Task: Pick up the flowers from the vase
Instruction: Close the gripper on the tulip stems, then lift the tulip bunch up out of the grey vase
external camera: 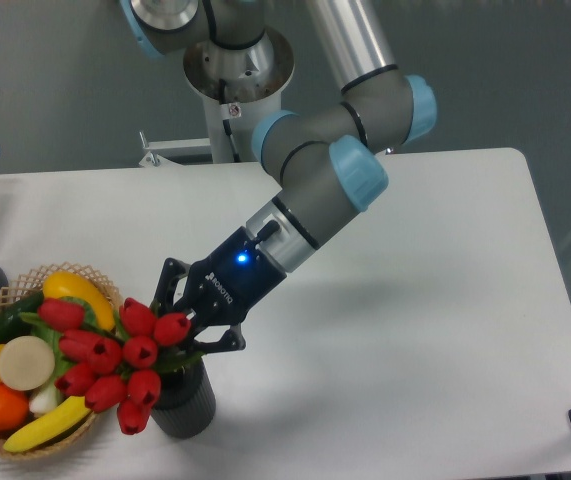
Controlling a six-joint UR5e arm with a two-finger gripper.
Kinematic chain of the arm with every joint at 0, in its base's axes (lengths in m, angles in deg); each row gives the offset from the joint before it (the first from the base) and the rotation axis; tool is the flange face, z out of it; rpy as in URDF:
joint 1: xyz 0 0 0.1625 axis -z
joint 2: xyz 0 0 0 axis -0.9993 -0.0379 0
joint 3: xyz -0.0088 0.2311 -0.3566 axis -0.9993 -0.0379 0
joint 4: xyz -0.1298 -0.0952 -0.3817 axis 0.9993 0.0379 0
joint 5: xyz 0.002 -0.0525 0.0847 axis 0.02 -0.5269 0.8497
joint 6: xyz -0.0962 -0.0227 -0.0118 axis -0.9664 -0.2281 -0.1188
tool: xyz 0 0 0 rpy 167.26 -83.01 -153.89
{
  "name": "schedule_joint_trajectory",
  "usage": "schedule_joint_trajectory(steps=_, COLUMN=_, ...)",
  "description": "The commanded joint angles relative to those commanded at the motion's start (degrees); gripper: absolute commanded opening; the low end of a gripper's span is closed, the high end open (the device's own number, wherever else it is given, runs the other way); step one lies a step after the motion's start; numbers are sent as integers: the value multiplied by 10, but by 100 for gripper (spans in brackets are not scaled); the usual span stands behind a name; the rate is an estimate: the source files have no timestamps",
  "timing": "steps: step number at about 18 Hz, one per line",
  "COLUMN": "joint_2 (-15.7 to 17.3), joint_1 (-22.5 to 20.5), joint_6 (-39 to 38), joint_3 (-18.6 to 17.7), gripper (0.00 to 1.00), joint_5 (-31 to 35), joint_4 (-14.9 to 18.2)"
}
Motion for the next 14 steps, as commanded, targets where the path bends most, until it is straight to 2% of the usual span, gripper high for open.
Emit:
schedule_joint_trajectory(steps=11, joint_2=-3, joint_1=-11, joint_6=-113, joint_3=69, gripper=0, joint_5=-26, joint_4=1)
schedule_joint_trajectory(steps=14, joint_2=-4, joint_1=-15, joint_6=-121, joint_3=74, gripper=0, joint_5=-26, joint_4=1)
